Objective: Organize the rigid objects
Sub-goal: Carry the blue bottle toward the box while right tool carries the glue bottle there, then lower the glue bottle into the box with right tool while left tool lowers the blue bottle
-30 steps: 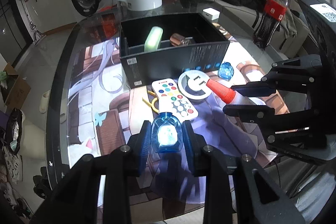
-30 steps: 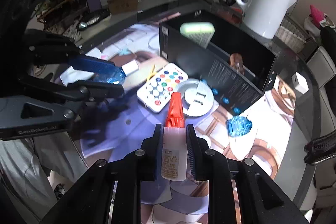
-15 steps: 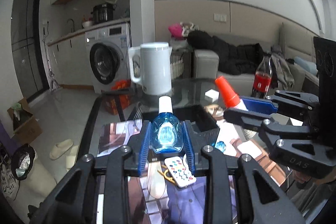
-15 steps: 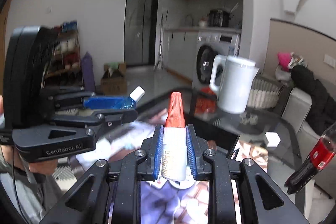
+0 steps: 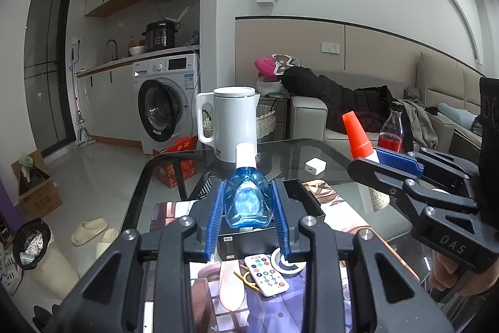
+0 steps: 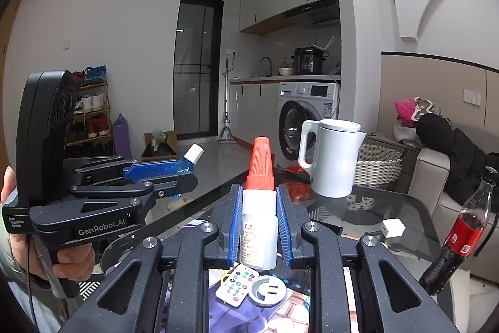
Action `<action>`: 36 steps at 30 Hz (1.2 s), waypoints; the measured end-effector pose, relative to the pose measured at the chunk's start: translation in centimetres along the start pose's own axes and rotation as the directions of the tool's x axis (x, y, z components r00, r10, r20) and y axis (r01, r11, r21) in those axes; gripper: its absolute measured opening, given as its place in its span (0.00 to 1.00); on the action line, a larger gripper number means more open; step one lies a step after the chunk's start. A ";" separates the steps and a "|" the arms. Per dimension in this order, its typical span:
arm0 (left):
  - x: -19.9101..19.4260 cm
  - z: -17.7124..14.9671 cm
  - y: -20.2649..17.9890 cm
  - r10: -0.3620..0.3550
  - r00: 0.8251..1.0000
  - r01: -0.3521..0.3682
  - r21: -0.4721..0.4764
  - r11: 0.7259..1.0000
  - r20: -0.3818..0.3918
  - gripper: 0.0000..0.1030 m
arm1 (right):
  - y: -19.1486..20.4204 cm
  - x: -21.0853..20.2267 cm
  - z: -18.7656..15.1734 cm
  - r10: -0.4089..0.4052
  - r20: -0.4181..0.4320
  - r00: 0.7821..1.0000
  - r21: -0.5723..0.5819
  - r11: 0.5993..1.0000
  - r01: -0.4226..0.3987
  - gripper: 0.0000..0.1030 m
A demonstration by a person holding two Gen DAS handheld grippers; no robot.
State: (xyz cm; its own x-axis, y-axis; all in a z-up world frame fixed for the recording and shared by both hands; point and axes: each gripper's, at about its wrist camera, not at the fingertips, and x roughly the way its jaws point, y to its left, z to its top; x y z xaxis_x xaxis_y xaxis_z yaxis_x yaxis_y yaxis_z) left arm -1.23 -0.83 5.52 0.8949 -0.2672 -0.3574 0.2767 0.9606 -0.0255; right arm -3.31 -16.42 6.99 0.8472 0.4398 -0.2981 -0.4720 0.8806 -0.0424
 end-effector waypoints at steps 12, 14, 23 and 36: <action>6.0 2.2 2.5 0.013 0.999 -0.016 -0.093 0.996 -0.037 0.28 | -2.2 4.2 1.1 -0.053 -0.016 0.998 0.048 0.997 0.054 0.20; 7.8 2.1 3.0 0.011 0.997 -0.020 -0.116 0.993 -0.073 0.28 | -3.0 6.0 1.2 -0.064 -0.035 0.997 0.058 0.996 0.066 0.20; 14.0 1.3 3.5 0.043 0.988 -0.061 -0.122 0.991 -0.147 0.28 | -6.3 12.9 0.2 -0.109 -0.149 0.983 0.134 0.982 0.129 0.20; 17.8 0.0 3.7 0.036 0.964 -0.063 -0.095 0.993 -0.263 0.28 | -8.0 16.9 -1.7 -0.122 -0.269 0.955 0.145 0.975 0.166 0.20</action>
State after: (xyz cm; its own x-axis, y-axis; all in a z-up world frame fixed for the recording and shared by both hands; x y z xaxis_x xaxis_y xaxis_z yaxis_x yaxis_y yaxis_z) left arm 15.73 -2.06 -0.89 0.7810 -0.2028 -0.5906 0.1850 0.9785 -0.0913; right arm 14.39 -16.31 0.68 0.8016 0.2650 -0.5359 -0.2848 0.9574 0.0473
